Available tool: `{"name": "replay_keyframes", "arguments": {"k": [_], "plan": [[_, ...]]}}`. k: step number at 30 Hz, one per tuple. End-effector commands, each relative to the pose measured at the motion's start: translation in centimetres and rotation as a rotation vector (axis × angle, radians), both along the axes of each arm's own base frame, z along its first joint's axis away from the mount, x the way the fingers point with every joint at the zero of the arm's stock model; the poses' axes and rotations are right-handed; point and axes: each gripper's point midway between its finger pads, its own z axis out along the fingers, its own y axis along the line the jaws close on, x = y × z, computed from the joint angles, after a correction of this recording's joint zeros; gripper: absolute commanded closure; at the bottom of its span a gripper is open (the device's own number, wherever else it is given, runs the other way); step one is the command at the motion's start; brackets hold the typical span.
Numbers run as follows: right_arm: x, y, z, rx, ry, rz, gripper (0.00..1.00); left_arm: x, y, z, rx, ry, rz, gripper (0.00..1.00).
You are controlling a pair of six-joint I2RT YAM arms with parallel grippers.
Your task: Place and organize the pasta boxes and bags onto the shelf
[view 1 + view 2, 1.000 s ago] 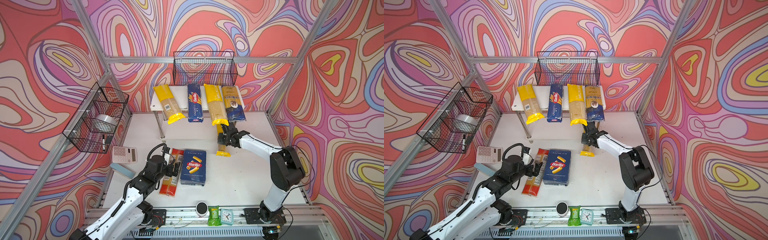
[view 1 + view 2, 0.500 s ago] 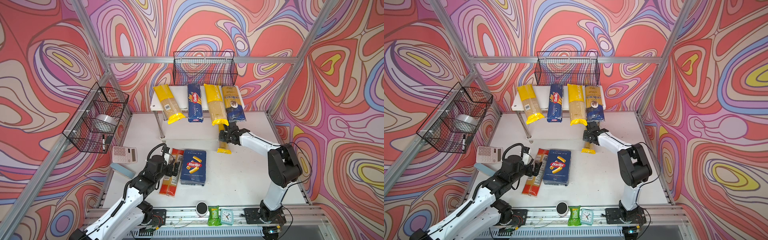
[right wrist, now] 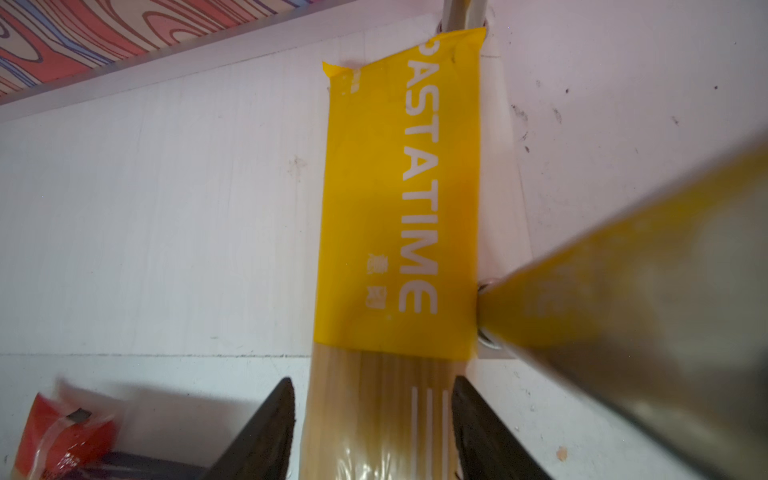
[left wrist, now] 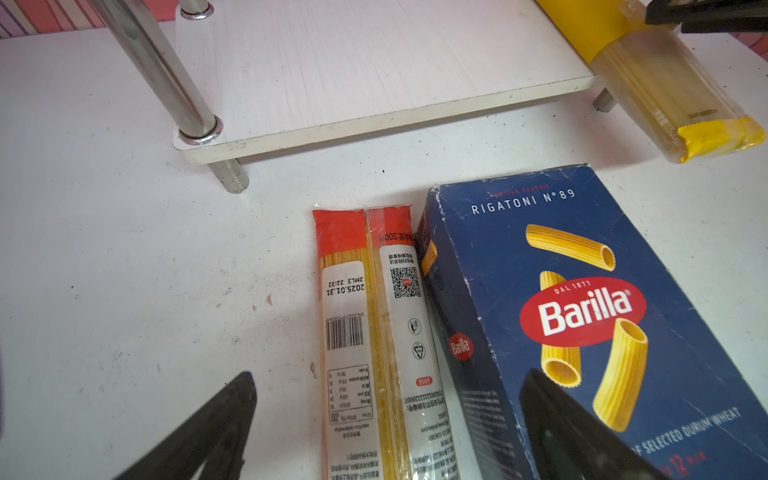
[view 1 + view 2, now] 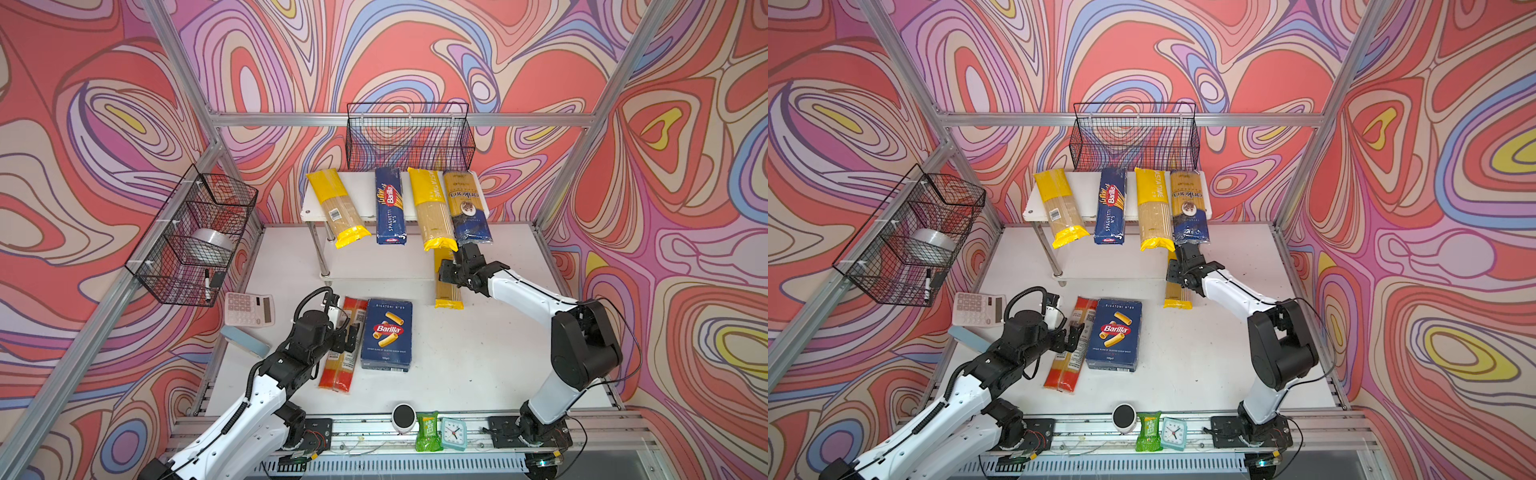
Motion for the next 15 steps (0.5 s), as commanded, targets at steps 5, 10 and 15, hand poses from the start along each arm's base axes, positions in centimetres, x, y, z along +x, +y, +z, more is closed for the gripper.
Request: {"name": "replay_keyframes", "arguments": {"k": [5,10,15], "plan": [[-2.2,-1.4,0.7,0.042,-0.004,-0.048,0.36,-0.2,-0.1,0.1,-0.001,-0.001,-0.011,0.00],[-4.7,-2.2,1.2,0.056,0.009,-0.052,0.35,-0.2,-0.1,0.1,-0.002,-0.003,-0.012,0.00],[-8.5,-2.6,1.0,0.139,0.005,-0.048,0.36,-0.3,-0.1,0.2,-0.006,-0.011,-0.011,0.00]]}}
